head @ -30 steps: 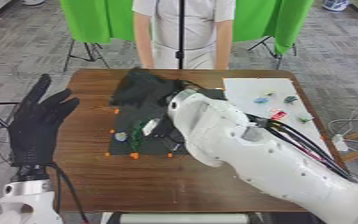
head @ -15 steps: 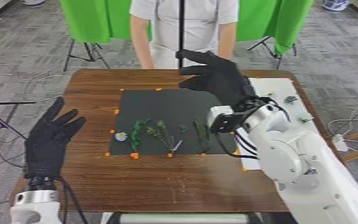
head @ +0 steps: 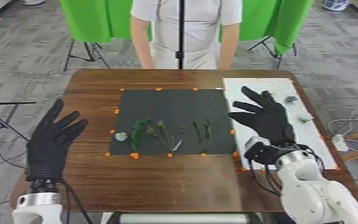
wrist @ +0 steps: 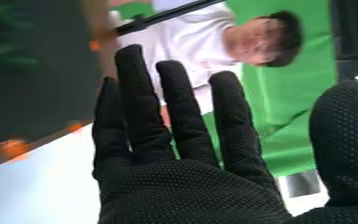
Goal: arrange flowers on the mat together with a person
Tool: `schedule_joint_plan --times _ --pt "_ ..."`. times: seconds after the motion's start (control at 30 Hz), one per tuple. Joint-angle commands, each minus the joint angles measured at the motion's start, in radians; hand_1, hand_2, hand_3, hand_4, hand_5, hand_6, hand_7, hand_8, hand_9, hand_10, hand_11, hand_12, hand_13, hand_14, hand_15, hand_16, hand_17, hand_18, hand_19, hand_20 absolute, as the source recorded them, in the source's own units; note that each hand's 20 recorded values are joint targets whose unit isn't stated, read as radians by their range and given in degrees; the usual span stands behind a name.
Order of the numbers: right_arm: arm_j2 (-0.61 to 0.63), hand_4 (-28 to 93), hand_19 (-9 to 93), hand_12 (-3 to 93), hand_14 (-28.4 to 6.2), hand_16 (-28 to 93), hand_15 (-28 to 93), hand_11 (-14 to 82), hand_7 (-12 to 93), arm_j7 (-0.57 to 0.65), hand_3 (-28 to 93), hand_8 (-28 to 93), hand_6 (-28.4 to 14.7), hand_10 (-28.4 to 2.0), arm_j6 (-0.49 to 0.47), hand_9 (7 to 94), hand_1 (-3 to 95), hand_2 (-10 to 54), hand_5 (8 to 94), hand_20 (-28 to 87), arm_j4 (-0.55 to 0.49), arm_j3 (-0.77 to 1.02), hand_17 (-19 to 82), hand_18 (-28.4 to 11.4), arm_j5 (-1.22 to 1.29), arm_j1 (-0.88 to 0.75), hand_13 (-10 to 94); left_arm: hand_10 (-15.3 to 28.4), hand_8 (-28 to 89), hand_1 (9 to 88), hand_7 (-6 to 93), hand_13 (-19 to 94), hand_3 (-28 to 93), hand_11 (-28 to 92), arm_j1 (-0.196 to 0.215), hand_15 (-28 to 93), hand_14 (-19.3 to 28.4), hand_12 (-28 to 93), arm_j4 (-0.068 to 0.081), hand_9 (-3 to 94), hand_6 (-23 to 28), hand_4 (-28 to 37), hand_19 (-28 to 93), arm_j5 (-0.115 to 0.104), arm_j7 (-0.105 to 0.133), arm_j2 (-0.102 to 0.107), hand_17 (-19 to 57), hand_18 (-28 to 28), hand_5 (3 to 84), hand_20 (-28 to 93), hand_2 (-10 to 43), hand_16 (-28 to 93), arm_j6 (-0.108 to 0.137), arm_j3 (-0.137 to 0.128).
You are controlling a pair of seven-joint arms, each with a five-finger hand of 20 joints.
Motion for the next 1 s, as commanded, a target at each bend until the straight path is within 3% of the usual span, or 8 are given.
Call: schedule_joint_plan --times 0.03,0.27,0.4,0.53,0.7,0.77,0.83,1.0 --pt "-0.023 -28 48 13.6 -20.3 11 36 9.6 10 0.008 67 -11 -0.1 -17.1 0.001 44.2 17.2 9.0 36.6 20 0.004 0.003 6 -21.6 -0.076 -0.033 39 16.5 -9 22.2 10.6 33 75 19 0.004 40 23.6 10 -0.005 35.3 4.1 -27.8 68 0.018 -0.026 -0.027 -0.2 27.5 30.7 -4 7.9 -6 -0.015 0.010" --pt "-0.042 -27 48 14.1 -20.3 12 36 9.7 10 -0.028 67 -11 -0.1 -17.1 0.017 44.5 16.9 9.4 36.5 20 0.012 0.008 6 -21.7 -0.043 -0.032 39 16.8 -9 22.4 10.9 33 75 20 -0.010 40 23.4 10 0.005 35.8 4.1 -27.6 70 0.027 -0.035 -0.049 0.1 27.8 30.6 -7 8.0 -7 -0.046 -0.003" --pt "-0.046 -27 49 14.8 -19.8 13 39 11.5 11 -0.008 67 -11 -0.2 -17.2 0.016 46.1 16.7 9.4 37.6 20 0.010 0.016 6 -21.8 -0.050 -0.030 40 17.1 -9 22.3 10.9 33 75 20 0.001 41 24.0 10 0.001 36.3 4.1 -27.5 71 0.024 -0.029 -0.044 -0.2 27.8 30.6 -8 8.0 -6 -0.045 -0.007" --pt "-0.055 -27 49 14.9 -19.8 13 41 12.1 11 -0.013 67 -11 -0.3 -17.4 -0.002 46.5 16.9 9.4 37.9 20 0.015 0.023 6 -21.9 -0.025 -0.028 40 17.7 -9 22.3 10.7 34 75 21 0.012 51 25.6 11 -0.003 36.5 4.1 -27.5 75 0.025 -0.024 -0.047 0.8 28.2 30.4 -9 8.0 -7 -0.042 -0.014" --pt "-0.060 -27 49 14.8 -19.8 12 41 12.5 11 -0.008 66 -11 -0.2 -17.5 -0.011 46.6 16.8 9.5 38.0 20 0.021 0.022 6 -21.9 -0.006 -0.019 40 17.7 -9 22.2 10.4 34 74 21 0.017 51 25.8 11 -0.004 36.6 4.1 -27.5 75 0.014 -0.020 -0.053 1.1 28.3 30.3 -11 8.0 -8 -0.049 -0.024" --pt "-0.062 -27 49 14.7 -19.7 12 41 12.5 11 0.006 67 -11 -0.2 -17.5 -0.019 46.7 16.6 9.6 38.1 20 0.025 0.020 6 -22.0 -0.015 -0.014 40 17.7 -9 22.1 10.3 35 74 21 0.022 51 25.8 11 -0.007 36.6 4.0 -27.5 75 0.020 -0.020 -0.055 1.4 28.4 30.2 -12 8.0 -9 -0.049 -0.028" --pt "-0.054 -27 49 14.7 -19.7 12 41 12.4 11 -0.023 67 -11 -0.2 -17.5 -0.014 46.6 16.6 9.5 38.1 20 0.025 0.015 6 -22.0 0.009 -0.018 40 17.7 -9 22.1 10.3 35 74 21 0.000 49 25.7 11 0.006 36.7 4.0 -27.6 76 0.022 -0.008 -0.050 1.7 28.4 30.2 -13 8.0 -9 -0.049 -0.017" --pt "-0.060 -27 49 14.5 -19.9 12 41 12.2 11 -0.016 67 -11 -0.1 -17.8 -0.021 46.7 16.3 9.7 38.1 20 0.031 0.008 6 -22.0 0.017 -0.010 40 17.2 -9 21.7 10.2 34 74 20 -0.024 43 24.8 11 0.012 36.0 3.9 -27.9 74 0.026 -0.020 -0.061 2.0 28.4 29.7 -17 8.2 -8 -0.065 -0.010"
